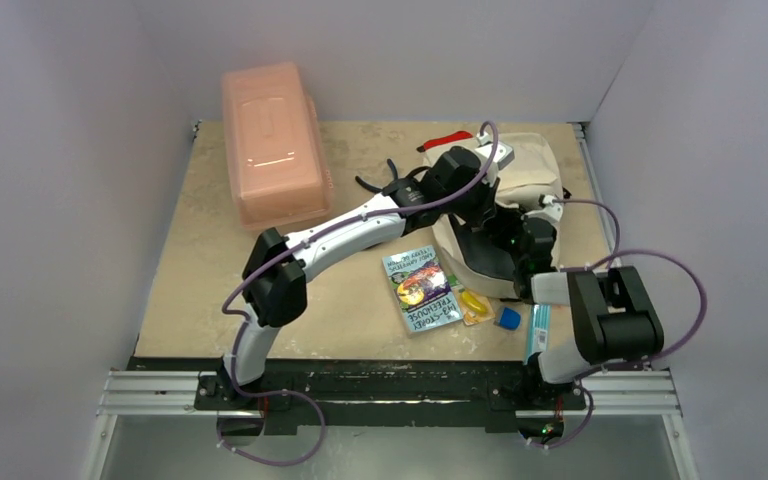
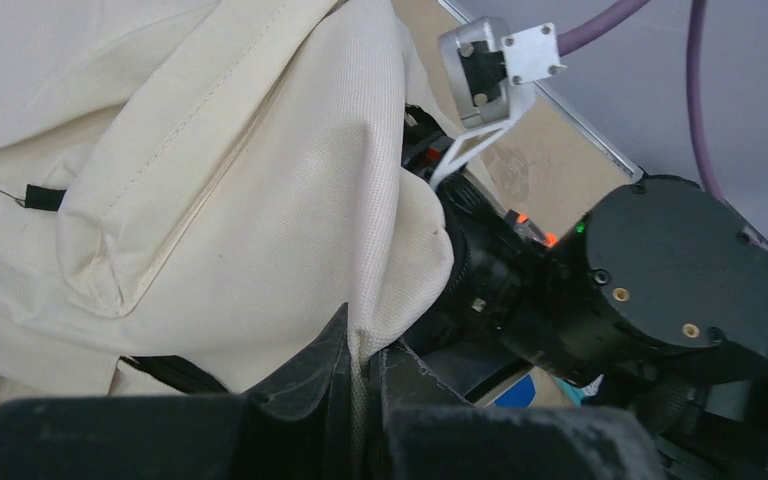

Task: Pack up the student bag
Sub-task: Place the book in the student bag.

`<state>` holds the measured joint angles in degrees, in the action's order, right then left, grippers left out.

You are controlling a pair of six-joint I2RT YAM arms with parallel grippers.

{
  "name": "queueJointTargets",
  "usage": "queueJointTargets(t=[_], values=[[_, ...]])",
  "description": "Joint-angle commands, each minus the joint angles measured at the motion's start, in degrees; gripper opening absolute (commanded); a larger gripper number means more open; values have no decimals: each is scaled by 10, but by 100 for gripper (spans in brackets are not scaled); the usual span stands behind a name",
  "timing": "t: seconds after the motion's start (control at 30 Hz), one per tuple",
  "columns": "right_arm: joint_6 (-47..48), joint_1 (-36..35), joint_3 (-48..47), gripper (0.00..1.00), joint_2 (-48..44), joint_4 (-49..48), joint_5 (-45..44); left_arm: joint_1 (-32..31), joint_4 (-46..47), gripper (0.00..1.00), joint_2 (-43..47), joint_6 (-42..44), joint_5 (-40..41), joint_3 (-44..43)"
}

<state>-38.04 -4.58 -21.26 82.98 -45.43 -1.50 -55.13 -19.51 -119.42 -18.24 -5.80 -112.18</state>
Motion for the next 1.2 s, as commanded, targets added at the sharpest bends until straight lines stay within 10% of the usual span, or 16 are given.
queueJointTargets(t=[0.0,0.33,0.63,0.83,1.17], values=[[-24,-12,-64,23,63,-144,-50,-3,2,0,1,-7,-29,-49],[-25,-12,-53,61,-174,310,-77,0,-1,0,-6,-21,-35,-56],[15,-13,-93,70,-411,644,-49,8,-38,38,16,-64,-17,-57],[40,-46,-115,67,-515,676,5,15,-67,75,87,-137,36,23],[129,-94,-219,79,-475,704,127,40,-84,79,331,-171,132,316]])
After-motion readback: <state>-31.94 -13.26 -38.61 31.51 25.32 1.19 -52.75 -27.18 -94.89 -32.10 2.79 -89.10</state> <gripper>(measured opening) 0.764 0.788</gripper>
